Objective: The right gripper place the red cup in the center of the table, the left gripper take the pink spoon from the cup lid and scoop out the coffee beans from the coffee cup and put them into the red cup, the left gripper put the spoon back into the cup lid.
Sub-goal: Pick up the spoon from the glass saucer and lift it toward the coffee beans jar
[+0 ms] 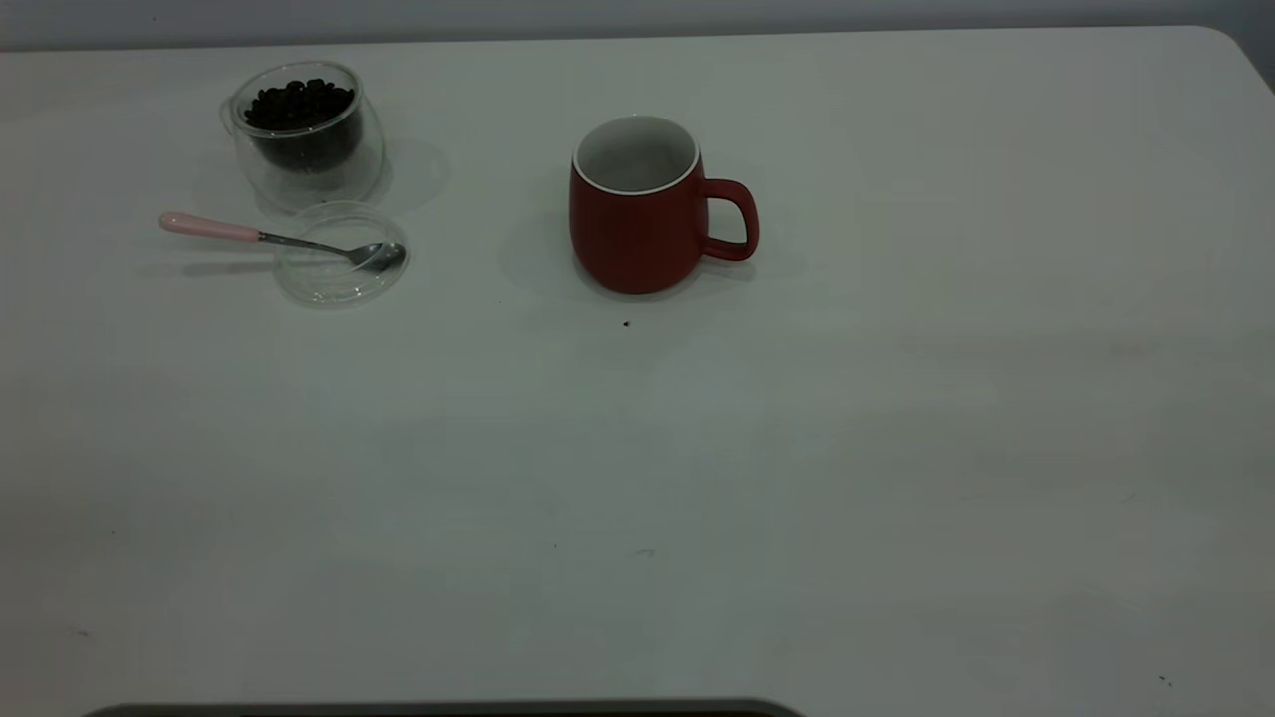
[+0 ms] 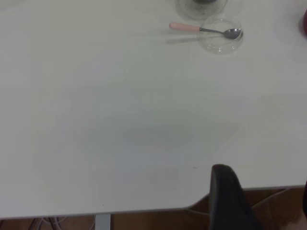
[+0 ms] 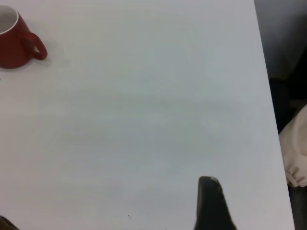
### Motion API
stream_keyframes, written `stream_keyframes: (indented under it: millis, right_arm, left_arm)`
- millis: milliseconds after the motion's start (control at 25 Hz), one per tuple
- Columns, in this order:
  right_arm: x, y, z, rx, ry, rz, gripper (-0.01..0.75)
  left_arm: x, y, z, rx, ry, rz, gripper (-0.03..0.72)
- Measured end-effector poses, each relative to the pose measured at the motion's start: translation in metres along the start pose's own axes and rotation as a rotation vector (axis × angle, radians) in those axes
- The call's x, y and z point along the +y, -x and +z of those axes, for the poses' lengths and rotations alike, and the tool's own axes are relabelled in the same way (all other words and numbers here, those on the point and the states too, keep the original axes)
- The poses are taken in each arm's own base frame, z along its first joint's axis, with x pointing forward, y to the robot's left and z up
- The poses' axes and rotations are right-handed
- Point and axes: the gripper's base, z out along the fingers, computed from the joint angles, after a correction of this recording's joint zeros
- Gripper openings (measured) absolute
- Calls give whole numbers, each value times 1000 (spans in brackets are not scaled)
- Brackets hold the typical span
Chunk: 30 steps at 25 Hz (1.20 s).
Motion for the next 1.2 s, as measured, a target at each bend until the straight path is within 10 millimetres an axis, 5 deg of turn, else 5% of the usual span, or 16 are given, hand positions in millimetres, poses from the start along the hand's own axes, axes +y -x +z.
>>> stream_keyframes:
  millis: [880,1040,1200]
  right_arm:
    - [0,0,0,0,0,-1,496]
    - [0,0,0,0,0,-1,496]
    - [0,0,0,0,0,-1,496]
  left_arm:
    - [0,3,1,10,0,-8,432]
    - [0,35,14,45,2,-74,432]
    - [0,78,51,134,2,-86,432]
